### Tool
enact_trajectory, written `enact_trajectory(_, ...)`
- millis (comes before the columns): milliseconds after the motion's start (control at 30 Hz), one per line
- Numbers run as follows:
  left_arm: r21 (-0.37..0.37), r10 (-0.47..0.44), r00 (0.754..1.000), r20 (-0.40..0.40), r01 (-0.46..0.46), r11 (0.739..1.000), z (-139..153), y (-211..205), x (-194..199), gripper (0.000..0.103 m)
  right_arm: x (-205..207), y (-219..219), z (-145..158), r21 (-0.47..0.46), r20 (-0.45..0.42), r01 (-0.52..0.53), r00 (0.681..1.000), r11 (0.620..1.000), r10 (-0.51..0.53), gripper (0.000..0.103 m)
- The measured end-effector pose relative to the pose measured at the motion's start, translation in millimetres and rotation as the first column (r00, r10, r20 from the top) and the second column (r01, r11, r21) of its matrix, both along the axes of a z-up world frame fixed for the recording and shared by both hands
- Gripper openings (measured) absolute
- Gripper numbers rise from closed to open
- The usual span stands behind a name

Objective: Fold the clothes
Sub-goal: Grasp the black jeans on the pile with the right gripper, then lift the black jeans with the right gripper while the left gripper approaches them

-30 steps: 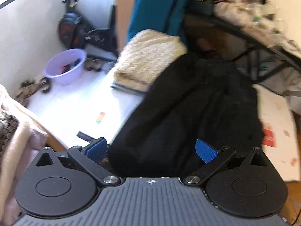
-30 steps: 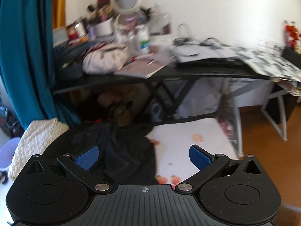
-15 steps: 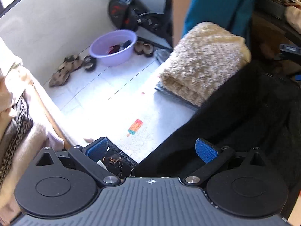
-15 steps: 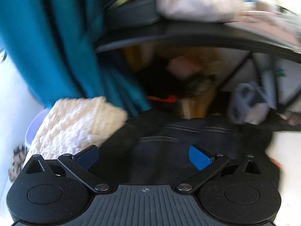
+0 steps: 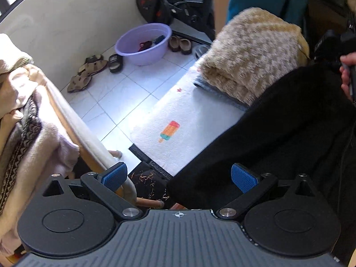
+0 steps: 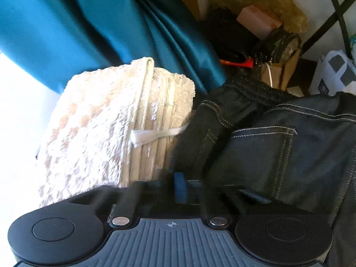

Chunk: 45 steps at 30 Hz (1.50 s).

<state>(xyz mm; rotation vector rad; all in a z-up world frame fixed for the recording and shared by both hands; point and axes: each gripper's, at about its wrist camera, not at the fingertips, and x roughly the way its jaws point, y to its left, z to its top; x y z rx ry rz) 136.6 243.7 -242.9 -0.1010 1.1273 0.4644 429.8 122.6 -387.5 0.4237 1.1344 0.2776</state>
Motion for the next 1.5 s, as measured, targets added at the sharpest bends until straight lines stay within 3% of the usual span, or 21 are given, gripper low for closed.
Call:
enact_trajectory(100, -0.005, -0.063, 0.998, -0.012, 0.063, 0.998, -1, -5, 5, 0.102, -17, -27, 32, 0.053, 0.005, 0.083, 0.997, 0.995, -0.083, 0.003)
enact_trajectory(200, -0.041, -0.148, 0.989, 0.015, 0.148, 0.988, 0, -10, 8, 0.102, -54, -93, 55, 0.114, -0.023, 0.233, 0.972, 0.966, -0.232, 0.003)
enact_trajectory(267, -0.07, -0.206, 0.978, 0.04, 0.208, 0.976, -1, -14, 8, 0.102, -85, -138, 56, 0.105, 0.008, 0.301, 0.953, 0.948, -0.303, 0.003)
enact_trajectory(400, -0.111, -0.361, 0.931, 0.052, 0.364, 0.925, -23, -42, 0, 0.102, -153, -221, 88, 0.073, 0.066, 0.381, 0.92, 0.922, -0.385, 0.002)
enact_trajectory(467, -0.111, -0.432, 0.901, 0.035, 0.433, 0.894, -37, -60, -6, 0.102, -180, -251, 90, 0.032, 0.075, 0.406, 0.91, 0.913, -0.407, 0.002)
enact_trajectory(533, -0.094, -0.474, 0.88, 0.006, 0.473, 0.876, -52, -76, -17, 0.102, -206, -264, 69, -0.035, 0.095, 0.408, 0.91, 0.912, -0.404, 0.001)
enact_trajectory(600, -0.094, -0.494, 0.869, 0.001, 0.492, 0.866, -60, -85, -26, 0.102, -201, -257, 52, -0.064, 0.079, 0.406, 0.912, 0.911, -0.401, 0.001)
enact_trajectory(700, -0.107, -0.503, 0.864, -0.024, 0.498, 0.861, -69, -85, -34, 0.102, -191, -246, 43, -0.037, 0.047, 0.371, 0.928, 0.928, -0.37, 0.003)
enact_trajectory(767, -0.105, -0.507, 0.862, -0.034, 0.501, 0.859, -73, -80, -33, 0.102, -187, -235, 37, -0.018, 0.027, 0.343, 0.939, 0.939, -0.343, 0.013)
enact_trajectory(867, -0.098, -0.508, 0.861, -0.03, 0.504, 0.858, -80, -69, -24, 0.102, -166, -221, 34, 0.005, 0.0, 0.319, 0.948, 0.948, -0.319, 0.04)
enact_trajectory(1000, -0.144, -0.52, 0.854, -0.021, 0.512, 0.847, -95, -54, -7, 0.102, -143, -205, 20, -0.045, -0.018, 0.284, 0.958, 0.958, -0.285, 0.042)
enact_trajectory(1133, -0.136, -0.562, 0.826, -0.037, 0.553, 0.822, -107, -57, 2, 0.102, -123, -195, 16, -0.078, -0.035, 0.264, 0.963, 0.961, -0.268, 0.045)
enact_trajectory(1200, -0.135, -0.572, 0.819, -0.043, 0.562, 0.816, -112, -60, 5, 0.102, -112, -188, 22, -0.09, -0.003, 0.242, 0.97, 0.966, -0.243, 0.06)
enact_trajectory(1300, -0.145, -0.558, 0.829, -0.041, 0.547, 0.824, -117, -64, 9, 0.102, -86, -164, 25, -0.144, 0.024, 0.182, 0.983, 0.973, -0.181, 0.07)
enact_trajectory(1433, -0.16, -0.535, 0.844, -0.038, 0.523, 0.837, -123, -66, 14, 0.102, -55, -115, 23, -0.21, 0.02, 0.078, 0.997, 0.975, -0.075, 0.071)
enact_trajectory(1500, -0.156, -0.537, 0.842, -0.044, 0.525, 0.836, -125, -67, 15, 0.102, -48, -80, 21, -0.257, 0.04, 0.022, 0.999, 0.966, -0.012, 0.082)
